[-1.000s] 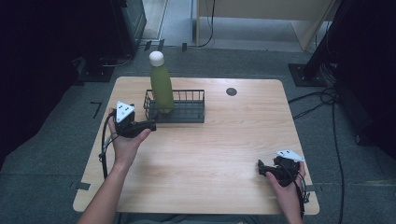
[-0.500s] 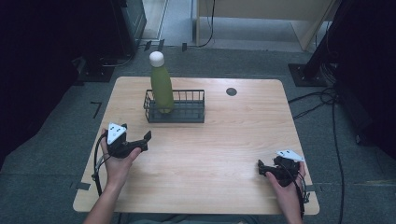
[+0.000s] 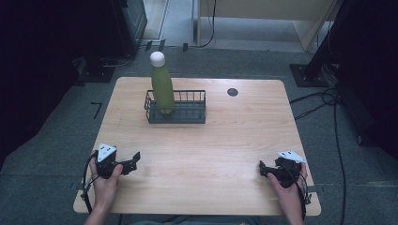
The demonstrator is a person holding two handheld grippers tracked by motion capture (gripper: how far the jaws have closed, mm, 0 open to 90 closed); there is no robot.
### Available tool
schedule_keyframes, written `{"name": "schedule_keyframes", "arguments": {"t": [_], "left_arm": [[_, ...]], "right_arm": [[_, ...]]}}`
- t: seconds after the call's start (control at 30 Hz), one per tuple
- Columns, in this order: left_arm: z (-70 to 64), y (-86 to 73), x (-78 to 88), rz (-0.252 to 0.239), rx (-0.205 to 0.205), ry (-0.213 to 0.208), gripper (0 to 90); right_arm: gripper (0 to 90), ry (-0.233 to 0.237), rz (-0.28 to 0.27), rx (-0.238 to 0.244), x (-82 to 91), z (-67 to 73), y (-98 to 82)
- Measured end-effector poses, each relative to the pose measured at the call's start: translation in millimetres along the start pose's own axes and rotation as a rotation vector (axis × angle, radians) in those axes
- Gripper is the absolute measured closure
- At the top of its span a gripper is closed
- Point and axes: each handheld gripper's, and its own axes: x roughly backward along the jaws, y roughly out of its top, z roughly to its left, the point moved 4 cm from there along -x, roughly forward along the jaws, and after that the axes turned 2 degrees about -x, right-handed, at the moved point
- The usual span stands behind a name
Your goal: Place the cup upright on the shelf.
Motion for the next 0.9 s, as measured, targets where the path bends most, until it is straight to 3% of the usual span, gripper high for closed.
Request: {"name": "schedule_keyframes", "arguments": {"t": [0.47,0.53,0.7,0.77,0.9], "left_arm": [[19.6,-34.6,24.1,0.097,-0.034,0.084,0.0],[21.4,-38.8,24.7,0.135,-0.045,0.105,0.0],[21.5,-44.4,20.5,0.217,-0.039,0.108,0.0],[20.0,-44.3,19.2,0.226,-0.059,0.116,0.0],[19.1,-43.6,18.0,0.226,-0.056,0.115,0.0]], "right_arm": [[0.1,-0.008,0.001,-0.008,3.0,-2.2,-2.9],[0.1,-0.008,-0.001,-0.007,3.3,-2.6,-3.3],[0.0,-0.012,0.004,-0.012,5.8,-5.7,-5.7],[0.0,-0.014,0.002,-0.014,6.5,-7.4,-6.3],[0.0,-0.015,0.002,-0.013,7.5,-8.3,-7.3]]}}
